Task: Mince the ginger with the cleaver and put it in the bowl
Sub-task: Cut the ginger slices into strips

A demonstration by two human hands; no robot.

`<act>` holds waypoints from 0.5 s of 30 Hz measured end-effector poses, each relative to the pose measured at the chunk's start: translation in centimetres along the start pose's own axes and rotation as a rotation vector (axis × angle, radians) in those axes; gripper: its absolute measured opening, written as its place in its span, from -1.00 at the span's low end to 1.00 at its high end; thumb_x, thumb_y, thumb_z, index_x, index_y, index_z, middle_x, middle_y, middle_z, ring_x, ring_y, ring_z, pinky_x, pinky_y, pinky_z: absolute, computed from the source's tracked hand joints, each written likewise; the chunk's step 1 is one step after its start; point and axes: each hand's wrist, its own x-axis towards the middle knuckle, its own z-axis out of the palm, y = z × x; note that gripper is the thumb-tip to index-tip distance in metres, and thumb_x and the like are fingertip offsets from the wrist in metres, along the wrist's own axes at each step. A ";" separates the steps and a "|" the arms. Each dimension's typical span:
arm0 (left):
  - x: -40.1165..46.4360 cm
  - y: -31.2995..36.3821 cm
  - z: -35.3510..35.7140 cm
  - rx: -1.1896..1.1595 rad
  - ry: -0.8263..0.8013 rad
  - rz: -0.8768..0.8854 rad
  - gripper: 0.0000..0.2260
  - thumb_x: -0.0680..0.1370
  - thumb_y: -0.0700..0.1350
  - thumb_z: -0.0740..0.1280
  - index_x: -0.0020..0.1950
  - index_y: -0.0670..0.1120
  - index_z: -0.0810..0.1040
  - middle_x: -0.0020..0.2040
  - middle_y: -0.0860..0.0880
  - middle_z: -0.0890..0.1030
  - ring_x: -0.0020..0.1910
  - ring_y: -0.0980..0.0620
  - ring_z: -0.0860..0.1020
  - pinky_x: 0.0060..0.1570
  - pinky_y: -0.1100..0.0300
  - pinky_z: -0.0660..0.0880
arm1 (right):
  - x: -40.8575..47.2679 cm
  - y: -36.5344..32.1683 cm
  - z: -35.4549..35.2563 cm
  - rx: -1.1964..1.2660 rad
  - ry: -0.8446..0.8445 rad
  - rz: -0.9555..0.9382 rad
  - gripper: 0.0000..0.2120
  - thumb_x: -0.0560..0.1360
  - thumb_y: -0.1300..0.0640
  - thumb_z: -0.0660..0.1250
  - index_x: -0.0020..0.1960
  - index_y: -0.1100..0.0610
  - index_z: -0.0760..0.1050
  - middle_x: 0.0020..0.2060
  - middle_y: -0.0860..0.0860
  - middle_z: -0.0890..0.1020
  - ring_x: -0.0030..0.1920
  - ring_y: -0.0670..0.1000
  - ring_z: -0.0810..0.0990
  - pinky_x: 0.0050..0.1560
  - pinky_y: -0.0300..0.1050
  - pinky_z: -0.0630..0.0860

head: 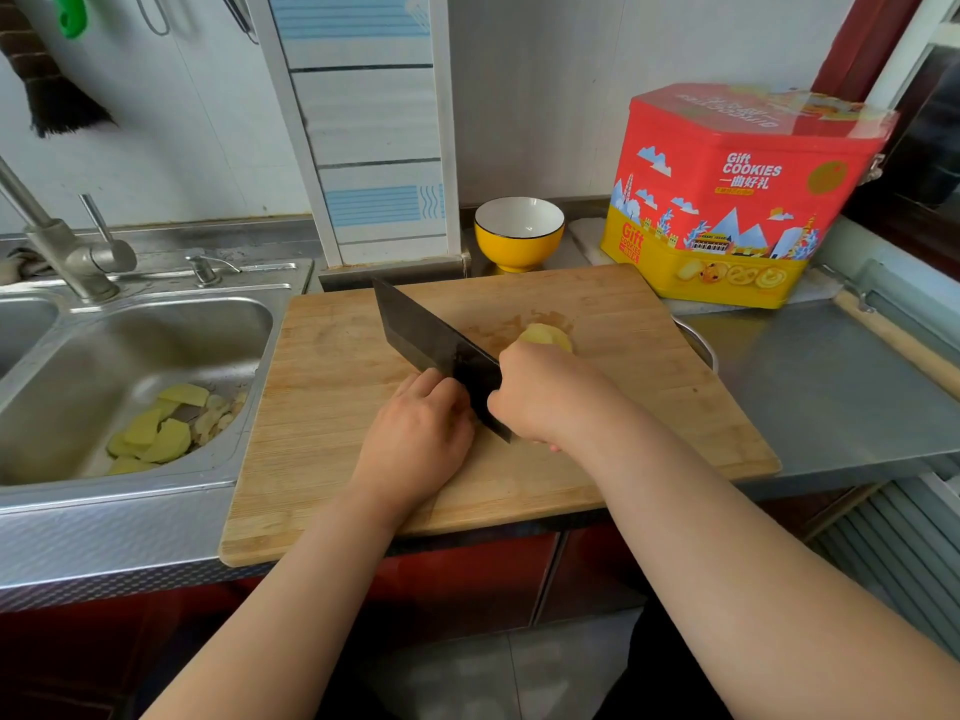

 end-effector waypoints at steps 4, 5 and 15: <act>-0.2 0.1 -0.3 -0.030 -0.005 0.005 -0.97 0.48 -0.15 0.33 -0.13 -0.10 0.52 -0.15 0.00 0.50 -0.17 -0.01 0.45 -0.22 0.16 0.41 | 0.8 1.2 -0.2 0.145 -0.015 0.070 -0.73 0.59 0.12 0.23 0.26 0.16 0.43 -0.28 0.12 0.59 -0.32 0.10 0.60 -0.21 -0.02 0.63; -0.3 0.1 -0.4 -0.041 -0.006 0.002 -0.98 0.49 -0.15 0.33 -0.11 -0.09 0.53 -0.14 0.01 0.49 -0.17 0.01 0.45 -0.21 0.15 0.43 | 0.9 1.5 -0.4 0.152 -0.006 0.079 -0.73 0.59 0.11 0.22 0.25 0.17 0.43 -0.29 0.13 0.60 -0.34 0.09 0.59 -0.21 -0.02 0.64; -0.5 0.2 -0.8 -0.088 0.024 -0.017 -0.96 0.47 -0.15 0.34 -0.14 -0.08 0.49 -0.13 0.07 0.46 -0.17 0.06 0.43 -0.18 0.24 0.38 | -0.6 1.3 -1.3 0.121 -0.002 -0.018 -0.76 0.61 0.09 0.20 0.25 0.11 0.43 -0.37 0.08 0.53 -0.49 0.00 0.50 -0.49 -0.21 0.44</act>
